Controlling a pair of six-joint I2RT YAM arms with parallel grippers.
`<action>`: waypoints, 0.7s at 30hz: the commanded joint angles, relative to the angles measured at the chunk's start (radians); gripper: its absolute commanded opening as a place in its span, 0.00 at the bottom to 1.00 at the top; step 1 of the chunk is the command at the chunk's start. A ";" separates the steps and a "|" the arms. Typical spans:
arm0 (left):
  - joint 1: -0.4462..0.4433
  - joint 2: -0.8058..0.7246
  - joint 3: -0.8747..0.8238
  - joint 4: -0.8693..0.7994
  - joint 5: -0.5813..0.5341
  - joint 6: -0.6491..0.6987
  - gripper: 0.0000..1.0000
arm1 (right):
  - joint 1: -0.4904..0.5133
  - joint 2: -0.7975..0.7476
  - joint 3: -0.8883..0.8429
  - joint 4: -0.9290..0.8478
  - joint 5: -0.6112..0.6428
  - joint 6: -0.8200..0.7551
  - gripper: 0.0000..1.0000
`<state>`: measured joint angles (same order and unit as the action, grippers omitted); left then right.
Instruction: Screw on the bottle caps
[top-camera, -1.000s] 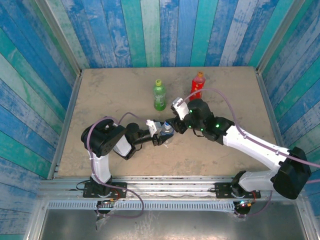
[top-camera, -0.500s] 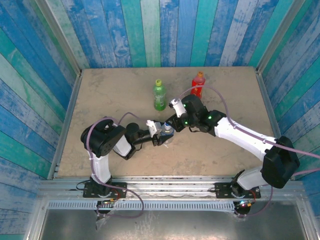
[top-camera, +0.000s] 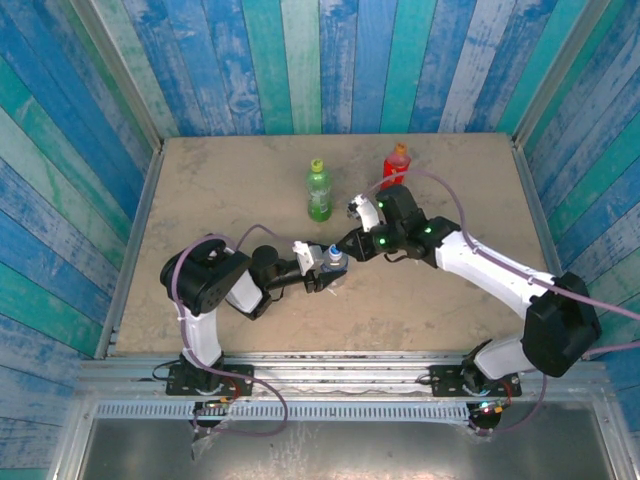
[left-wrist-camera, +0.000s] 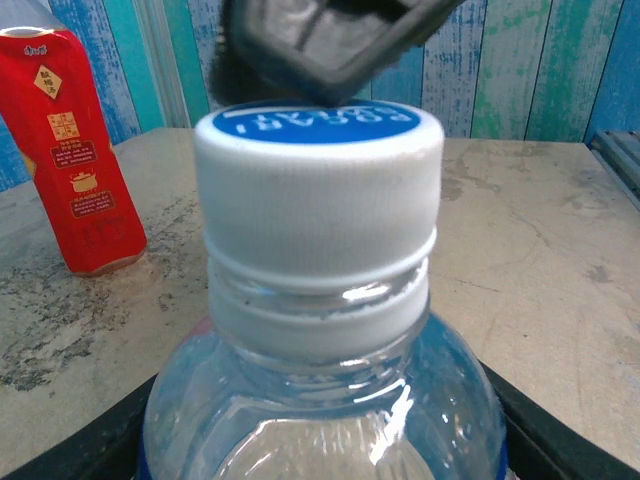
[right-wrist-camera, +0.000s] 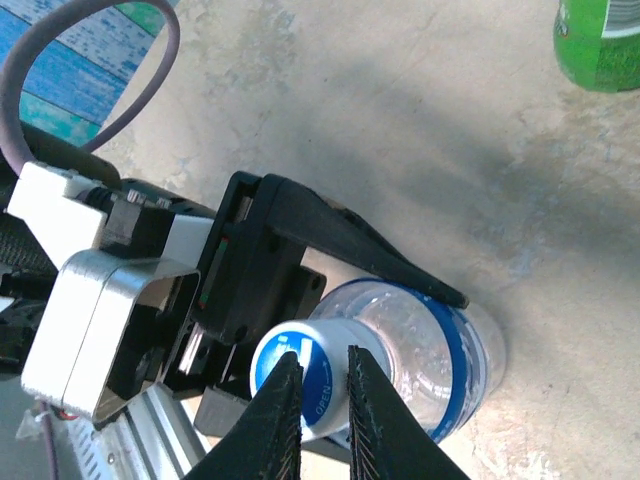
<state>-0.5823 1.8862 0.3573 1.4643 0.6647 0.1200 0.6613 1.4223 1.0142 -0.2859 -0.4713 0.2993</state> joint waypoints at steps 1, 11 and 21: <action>-0.004 -0.053 -0.008 -0.058 0.005 0.001 0.61 | 0.015 -0.024 -0.045 -0.105 -0.060 0.020 0.18; -0.004 -0.065 -0.009 -0.075 0.012 0.018 0.61 | 0.015 -0.128 -0.046 -0.100 0.033 -0.021 0.32; -0.004 -0.060 -0.013 -0.060 0.030 0.010 0.61 | -0.010 -0.015 0.040 -0.044 0.006 -0.049 0.35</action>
<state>-0.5823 1.8687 0.3573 1.4342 0.6712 0.1230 0.6624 1.3613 1.0153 -0.3382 -0.4442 0.2741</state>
